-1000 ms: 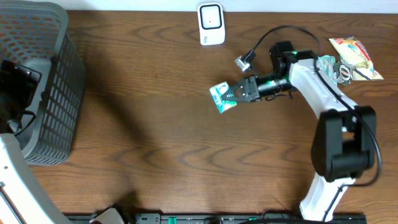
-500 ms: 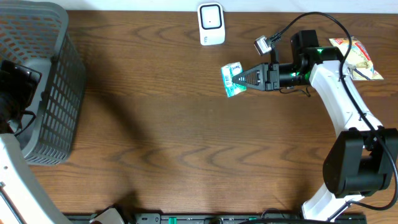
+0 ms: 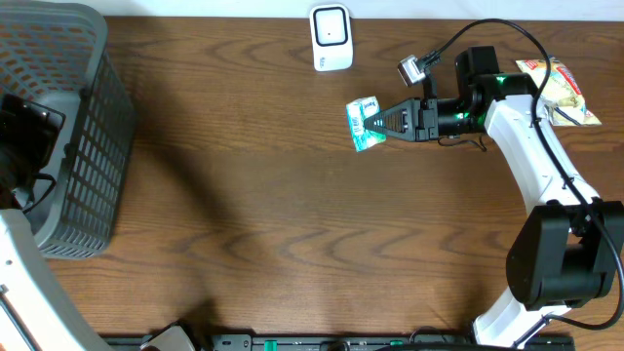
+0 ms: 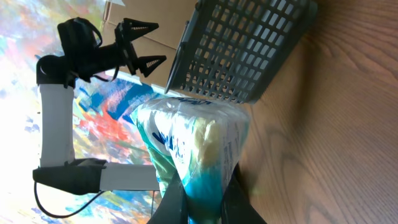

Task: Scan the item barcode
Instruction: 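Rotate the held teal pack and carry it toward the scanner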

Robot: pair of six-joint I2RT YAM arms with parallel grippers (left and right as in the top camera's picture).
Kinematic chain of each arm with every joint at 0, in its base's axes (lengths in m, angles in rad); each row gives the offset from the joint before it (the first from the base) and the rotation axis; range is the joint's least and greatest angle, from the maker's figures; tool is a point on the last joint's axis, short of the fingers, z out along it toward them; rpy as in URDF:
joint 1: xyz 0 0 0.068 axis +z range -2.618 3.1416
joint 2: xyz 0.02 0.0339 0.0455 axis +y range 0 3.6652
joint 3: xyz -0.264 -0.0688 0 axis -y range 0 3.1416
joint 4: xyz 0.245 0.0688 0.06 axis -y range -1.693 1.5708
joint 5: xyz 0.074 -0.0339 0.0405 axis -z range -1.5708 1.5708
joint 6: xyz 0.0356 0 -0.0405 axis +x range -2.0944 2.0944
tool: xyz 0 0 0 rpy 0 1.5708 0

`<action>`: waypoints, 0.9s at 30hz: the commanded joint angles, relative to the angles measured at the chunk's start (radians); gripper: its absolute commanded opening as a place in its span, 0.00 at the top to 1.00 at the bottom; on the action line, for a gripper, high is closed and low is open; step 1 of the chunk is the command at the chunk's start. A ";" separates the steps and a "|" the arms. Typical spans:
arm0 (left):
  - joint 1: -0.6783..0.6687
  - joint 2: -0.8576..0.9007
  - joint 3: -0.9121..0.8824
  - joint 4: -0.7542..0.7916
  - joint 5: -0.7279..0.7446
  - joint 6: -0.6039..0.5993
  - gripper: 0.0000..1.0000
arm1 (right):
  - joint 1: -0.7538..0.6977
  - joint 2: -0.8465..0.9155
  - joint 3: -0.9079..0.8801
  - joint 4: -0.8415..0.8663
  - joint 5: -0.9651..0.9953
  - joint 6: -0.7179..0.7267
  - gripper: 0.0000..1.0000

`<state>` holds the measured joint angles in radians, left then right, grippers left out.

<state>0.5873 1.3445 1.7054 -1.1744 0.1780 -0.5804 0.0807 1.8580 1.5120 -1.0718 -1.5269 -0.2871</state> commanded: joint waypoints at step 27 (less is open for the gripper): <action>0.003 -0.005 0.014 -0.002 -0.005 -0.008 0.02 | -0.001 -0.007 0.015 0.044 -0.035 0.058 0.99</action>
<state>0.5873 1.3445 1.7054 -1.1744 0.1780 -0.5804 0.0807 1.8580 1.5120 -1.0286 -1.5299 -0.2371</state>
